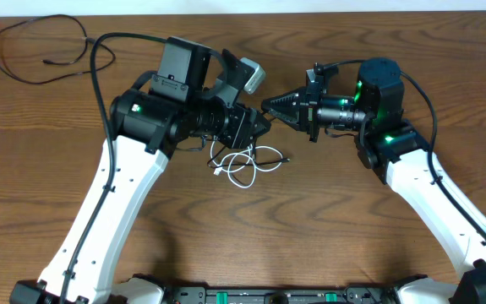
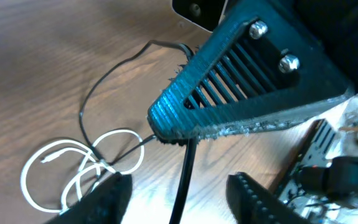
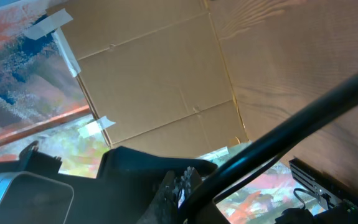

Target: Untangle cables

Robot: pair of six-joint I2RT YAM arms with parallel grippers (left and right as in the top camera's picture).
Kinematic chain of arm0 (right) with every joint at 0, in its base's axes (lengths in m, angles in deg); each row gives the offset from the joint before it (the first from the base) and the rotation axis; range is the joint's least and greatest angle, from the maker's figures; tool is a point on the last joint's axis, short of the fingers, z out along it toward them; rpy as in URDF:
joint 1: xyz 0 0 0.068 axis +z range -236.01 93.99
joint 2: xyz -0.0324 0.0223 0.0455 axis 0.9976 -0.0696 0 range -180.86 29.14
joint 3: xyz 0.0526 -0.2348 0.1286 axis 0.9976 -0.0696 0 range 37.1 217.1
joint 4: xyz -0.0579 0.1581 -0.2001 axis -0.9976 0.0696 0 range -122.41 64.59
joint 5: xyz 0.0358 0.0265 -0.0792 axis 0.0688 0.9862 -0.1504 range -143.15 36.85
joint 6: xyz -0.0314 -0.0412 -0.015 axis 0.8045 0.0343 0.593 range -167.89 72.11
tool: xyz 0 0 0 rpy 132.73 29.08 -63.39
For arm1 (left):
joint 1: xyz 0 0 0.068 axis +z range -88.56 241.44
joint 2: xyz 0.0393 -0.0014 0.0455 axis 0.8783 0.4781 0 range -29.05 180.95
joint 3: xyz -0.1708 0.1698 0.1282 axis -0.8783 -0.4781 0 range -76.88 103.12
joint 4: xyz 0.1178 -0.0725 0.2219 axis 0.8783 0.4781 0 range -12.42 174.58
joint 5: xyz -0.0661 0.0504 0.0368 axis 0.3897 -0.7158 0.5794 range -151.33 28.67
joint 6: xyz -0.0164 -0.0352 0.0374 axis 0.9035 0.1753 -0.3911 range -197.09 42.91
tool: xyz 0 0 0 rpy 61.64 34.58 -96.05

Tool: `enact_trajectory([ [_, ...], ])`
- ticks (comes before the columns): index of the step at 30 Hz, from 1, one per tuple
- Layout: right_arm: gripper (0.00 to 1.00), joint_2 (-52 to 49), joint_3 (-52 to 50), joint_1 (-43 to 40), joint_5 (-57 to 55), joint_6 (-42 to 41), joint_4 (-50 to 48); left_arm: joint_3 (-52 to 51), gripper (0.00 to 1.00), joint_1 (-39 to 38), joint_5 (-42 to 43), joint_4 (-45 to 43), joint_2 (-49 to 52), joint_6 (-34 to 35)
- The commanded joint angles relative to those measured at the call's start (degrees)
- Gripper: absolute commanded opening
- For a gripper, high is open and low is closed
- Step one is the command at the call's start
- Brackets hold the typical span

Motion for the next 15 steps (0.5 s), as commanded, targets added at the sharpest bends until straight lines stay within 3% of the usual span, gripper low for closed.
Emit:
enact_trajectory([
  [1,0.02,0.0,0.1,-0.1,0.7,-0.5,0.0,0.2,0.47,0.0,1.5,-0.9,0.7,-1.0],
  [5,0.02,0.0,0.1,-0.1,0.3,-0.5,0.0,0.2,0.36,0.0,1.5,-3.1,0.5,-0.8],
  [10,0.02,0.0,0.1,-0.1,0.3,-0.5,0.0,0.2,0.08,0.0,1.5,-3.3,0.5,-0.8],
  [15,0.01,0.0,0.1,-0.1,0.3,-0.5,0.0,0.2,0.08,0.0,1.5,-3.1,0.5,-0.8],
])
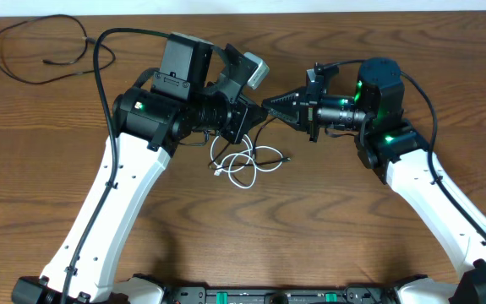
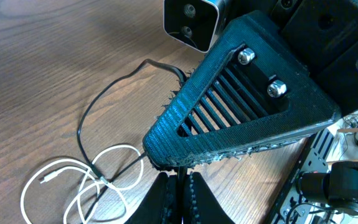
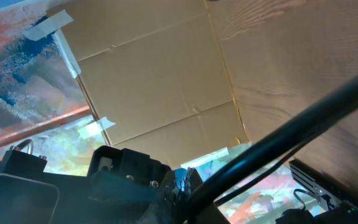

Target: Untangle cables

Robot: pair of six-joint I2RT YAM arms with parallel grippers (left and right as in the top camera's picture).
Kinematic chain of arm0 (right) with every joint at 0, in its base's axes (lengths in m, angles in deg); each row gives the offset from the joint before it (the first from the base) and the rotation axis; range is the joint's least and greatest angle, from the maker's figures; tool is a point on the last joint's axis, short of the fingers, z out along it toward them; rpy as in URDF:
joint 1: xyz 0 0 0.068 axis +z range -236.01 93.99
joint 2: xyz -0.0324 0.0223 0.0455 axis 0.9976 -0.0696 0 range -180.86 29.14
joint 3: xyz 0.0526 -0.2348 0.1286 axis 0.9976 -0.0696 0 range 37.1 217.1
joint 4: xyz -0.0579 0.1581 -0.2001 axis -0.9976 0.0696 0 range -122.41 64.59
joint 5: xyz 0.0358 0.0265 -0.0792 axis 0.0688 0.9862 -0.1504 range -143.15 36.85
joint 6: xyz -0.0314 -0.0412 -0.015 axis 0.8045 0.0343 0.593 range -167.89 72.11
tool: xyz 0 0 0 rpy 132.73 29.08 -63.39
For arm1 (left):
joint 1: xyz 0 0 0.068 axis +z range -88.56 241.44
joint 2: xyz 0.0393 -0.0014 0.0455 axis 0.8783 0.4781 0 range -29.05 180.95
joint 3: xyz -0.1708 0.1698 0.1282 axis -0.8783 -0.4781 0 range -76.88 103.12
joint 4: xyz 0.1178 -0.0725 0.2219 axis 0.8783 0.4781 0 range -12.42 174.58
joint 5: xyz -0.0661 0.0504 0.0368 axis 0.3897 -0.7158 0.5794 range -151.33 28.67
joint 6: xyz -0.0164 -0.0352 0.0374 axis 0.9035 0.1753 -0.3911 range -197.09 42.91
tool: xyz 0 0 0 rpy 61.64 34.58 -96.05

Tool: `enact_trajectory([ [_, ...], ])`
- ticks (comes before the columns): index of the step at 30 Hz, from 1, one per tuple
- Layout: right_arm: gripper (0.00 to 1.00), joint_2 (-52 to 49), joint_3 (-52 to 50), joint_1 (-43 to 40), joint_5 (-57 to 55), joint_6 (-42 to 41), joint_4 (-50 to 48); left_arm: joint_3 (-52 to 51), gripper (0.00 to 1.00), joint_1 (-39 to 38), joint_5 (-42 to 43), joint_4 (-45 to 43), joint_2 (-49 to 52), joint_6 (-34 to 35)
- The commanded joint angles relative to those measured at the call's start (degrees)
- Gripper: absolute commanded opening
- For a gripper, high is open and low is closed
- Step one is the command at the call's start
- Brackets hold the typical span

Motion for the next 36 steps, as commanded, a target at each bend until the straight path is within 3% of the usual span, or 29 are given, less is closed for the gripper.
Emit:
enact_trajectory([
  [1,0.02,0.0,0.1,-0.2,0.5,-0.5,0.0,0.2,0.08,0.0,0.3,0.1,0.0,-0.1],
  [4,0.02,0.0,0.1,-0.2,0.5,-0.4,0.0,0.2,0.07,0.0,0.3,-0.5,0.0,1.0],
  [6,0.07,0.0,0.1,-0.2,0.3,0.8,0.0,0.2,0.08,0.1,0.3,-1.9,-0.2,4.0],
  [9,0.31,0.0,0.1,-0.6,-2.9,8.5,0.3,0.3,0.07,0.5,0.3,-5.2,-1.9,9.0],
  [11,0.36,0.0,0.1,-1.0,-5.4,17.1,2.1,0.3,0.07,0.9,1.5,-8.2,-3.7,11.9],
  [13,0.49,0.0,0.1,-1.5,-6.3,22.8,4.5,0.3,0.08,1.4,3.2,-11.3,-5.6,13.7],
  [20,0.98,0.0,0.1,-2.2,-9.6,30.4,10.7,0.3,0.08,1.5,3.1,-21.4,-11.9,22.4],
  [24,0.99,0.0,0.1,-2.2,-13.8,36.2,15.6,0.3,0.07,1.4,3.1,-29.7,-15.0,27.2],
  [28,0.99,0.0,0.1,-2.5,-16.1,36.8,19.9,0.3,0.08,1.4,3.0,-33.6,-17.6,27.4],
  [33,0.99,0.0,0.1,-2.5,-16.0,36.8,20.0,0.2,0.1,1.4,2.6,-26.8,-17.5,26.1],
  [35,0.99,0.0,0.1,-2.6,-16.0,36.9,20.0,0.2,0.24,1.4,2.4,-21.7,-16.5,23.7],
  [36,0.99,0.0,0.1,-2.6,-16.0,37.2,20.0,0.2,0.27,1.4,2.4,-18.6,-15.8,21.9],
])
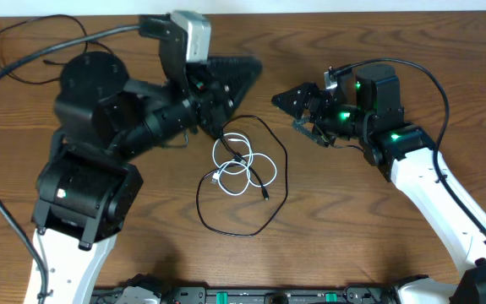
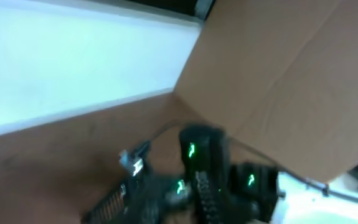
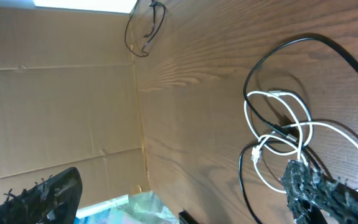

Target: Untangle cables

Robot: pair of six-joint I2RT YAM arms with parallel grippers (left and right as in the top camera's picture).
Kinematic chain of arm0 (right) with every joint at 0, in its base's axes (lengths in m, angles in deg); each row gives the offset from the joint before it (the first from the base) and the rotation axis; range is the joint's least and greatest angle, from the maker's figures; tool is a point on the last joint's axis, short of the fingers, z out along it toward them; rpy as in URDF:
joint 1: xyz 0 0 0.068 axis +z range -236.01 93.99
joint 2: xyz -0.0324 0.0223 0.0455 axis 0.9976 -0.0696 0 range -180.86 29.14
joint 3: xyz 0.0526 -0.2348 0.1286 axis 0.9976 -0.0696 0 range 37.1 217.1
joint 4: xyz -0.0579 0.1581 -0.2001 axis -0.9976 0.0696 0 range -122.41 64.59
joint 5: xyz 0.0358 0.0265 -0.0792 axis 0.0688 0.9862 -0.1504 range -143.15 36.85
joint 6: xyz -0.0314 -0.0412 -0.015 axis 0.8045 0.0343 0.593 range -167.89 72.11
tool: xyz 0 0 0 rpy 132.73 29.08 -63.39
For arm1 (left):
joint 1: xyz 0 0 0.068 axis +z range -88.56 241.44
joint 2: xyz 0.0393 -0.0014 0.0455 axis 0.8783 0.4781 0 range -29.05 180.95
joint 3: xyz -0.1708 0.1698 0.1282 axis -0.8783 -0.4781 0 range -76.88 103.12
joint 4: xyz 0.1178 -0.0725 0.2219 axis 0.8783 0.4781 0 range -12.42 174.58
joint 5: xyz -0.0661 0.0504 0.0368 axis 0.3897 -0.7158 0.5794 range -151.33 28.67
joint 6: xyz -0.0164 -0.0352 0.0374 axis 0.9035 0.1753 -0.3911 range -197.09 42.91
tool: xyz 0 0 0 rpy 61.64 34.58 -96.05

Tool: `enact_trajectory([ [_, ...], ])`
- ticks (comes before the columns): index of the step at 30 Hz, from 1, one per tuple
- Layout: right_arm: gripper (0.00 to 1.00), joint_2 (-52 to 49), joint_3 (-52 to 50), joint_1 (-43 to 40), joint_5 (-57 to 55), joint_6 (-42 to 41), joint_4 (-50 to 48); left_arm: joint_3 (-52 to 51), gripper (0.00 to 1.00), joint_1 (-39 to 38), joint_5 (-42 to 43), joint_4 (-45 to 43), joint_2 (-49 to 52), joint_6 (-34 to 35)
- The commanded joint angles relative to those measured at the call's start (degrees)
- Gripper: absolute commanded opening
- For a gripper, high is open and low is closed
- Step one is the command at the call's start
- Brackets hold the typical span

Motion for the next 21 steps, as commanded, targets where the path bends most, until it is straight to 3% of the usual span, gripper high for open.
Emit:
enact_trajectory([
  [1,0.99,0.0,0.0,-0.6,-0.8,2.7,0.1,0.6,0.31,0.1,0.3,7.9,2.9,-5.3],
  [7,0.99,0.0,0.0,-3.8,-0.8,9.4,3.1,0.6,0.56,-0.6,0.3,27.5,10.1,-16.7],
  [12,0.99,0.0,0.0,-8.4,-2.6,12.0,9.2,0.6,0.74,-4.2,-0.9,38.7,17.7,-24.3],
  [17,0.99,0.0,0.0,-13.1,-6.7,14.9,16.2,0.5,0.74,-9.6,-12.2,43.5,25.4,-24.3],
  [21,0.99,0.0,0.0,-15.7,-10.2,14.9,21.0,0.2,0.75,-13.5,-14.2,43.3,31.5,-24.3],
])
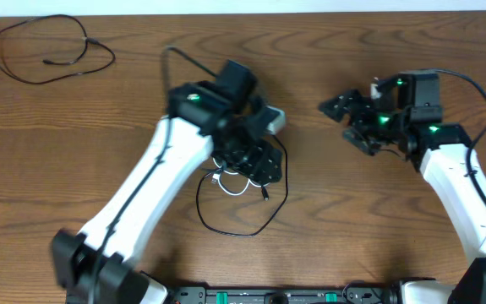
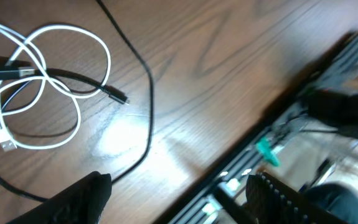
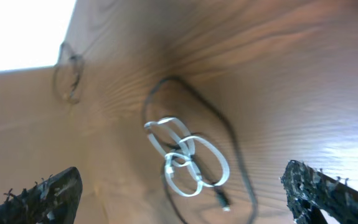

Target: Untangle cables

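Note:
A white cable (image 1: 228,180) lies coiled in small loops at the table's middle, and a black cable (image 1: 244,221) threads through it and spreads in a wide loop toward the front. From above, the left wrist view shows the white cable (image 2: 48,74) and the black cable (image 2: 146,106), whose plug end lies beside the coil. My left gripper (image 1: 258,159) hovers over the tangle, open and empty (image 2: 179,182). My right gripper (image 1: 346,116) stands off to the right, open and empty (image 3: 180,175), facing the white cable (image 3: 188,158).
A second thin black cable (image 1: 50,46) lies loose at the far left corner, apart from the tangle. The table's front edge and the arm bases (image 2: 278,143) show beyond the black loop in the left wrist view.
My left arm was raised, its wrist camera facing the right arm; now it is low over the tangle, looking down. My right gripper has moved to the right. The cables lie unchanged.
First both grippers met above the tangle, the right shut on the black cable and the left open around it. Then the left was shut on it too. Later the black cable lay in a wide loop and the grippers were apart. Now both are open and empty.

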Robot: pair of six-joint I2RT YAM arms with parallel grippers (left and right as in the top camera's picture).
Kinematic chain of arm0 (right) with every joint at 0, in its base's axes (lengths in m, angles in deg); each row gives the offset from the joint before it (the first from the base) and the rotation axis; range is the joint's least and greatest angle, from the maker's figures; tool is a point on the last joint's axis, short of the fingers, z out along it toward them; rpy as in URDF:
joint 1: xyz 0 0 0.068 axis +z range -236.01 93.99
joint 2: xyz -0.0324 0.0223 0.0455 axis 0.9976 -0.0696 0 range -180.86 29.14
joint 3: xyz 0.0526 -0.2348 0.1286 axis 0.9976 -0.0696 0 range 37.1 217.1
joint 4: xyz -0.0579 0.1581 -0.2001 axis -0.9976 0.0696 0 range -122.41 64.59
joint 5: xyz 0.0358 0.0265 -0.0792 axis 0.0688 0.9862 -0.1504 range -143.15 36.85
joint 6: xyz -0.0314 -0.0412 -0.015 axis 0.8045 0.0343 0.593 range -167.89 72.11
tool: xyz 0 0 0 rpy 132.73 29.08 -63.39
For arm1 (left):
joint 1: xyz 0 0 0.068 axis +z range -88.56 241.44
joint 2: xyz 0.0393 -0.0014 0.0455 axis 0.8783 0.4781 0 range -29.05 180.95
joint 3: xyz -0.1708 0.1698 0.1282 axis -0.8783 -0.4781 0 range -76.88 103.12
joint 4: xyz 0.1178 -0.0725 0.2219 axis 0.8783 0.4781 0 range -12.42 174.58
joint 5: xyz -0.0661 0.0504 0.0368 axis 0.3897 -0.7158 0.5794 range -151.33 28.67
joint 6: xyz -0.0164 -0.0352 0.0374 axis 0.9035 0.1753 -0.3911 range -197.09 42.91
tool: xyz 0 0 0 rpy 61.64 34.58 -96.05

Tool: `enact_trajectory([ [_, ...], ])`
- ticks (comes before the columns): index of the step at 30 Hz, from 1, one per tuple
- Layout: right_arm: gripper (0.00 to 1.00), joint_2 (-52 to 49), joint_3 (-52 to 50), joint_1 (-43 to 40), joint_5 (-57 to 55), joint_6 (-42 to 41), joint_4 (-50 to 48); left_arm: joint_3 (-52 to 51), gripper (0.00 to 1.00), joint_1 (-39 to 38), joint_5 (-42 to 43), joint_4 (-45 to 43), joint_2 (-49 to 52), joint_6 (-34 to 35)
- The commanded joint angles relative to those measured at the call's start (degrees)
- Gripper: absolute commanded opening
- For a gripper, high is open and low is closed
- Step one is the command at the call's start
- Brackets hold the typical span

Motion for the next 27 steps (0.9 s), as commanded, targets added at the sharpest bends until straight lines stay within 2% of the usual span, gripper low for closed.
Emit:
enact_trajectory([
  [1,0.99,0.0,0.0,-1.5,-4.2,2.0,2.1,0.1,0.75,-2.9,-4.3,0.0,4.6,-1.8],
  [7,0.99,0.0,0.0,-2.3,-6.2,2.5,4.7,0.1,0.75,-6.7,-4.9,-0.2,12.1,-1.8],
  [11,0.99,0.0,0.0,-2.3,-6.2,5.0,6.1,0.1,0.75,-6.7,-4.6,-0.7,12.2,-1.6],
  [21,0.99,0.0,0.0,-2.3,-6.2,9.0,7.3,-0.4,0.76,0.9,-4.7,-0.6,-2.2,0.6],
  [27,0.99,0.0,0.0,-2.3,-6.0,10.1,7.4,-8.2,0.77,3.8,-4.5,-2.6,-12.9,0.8],
])
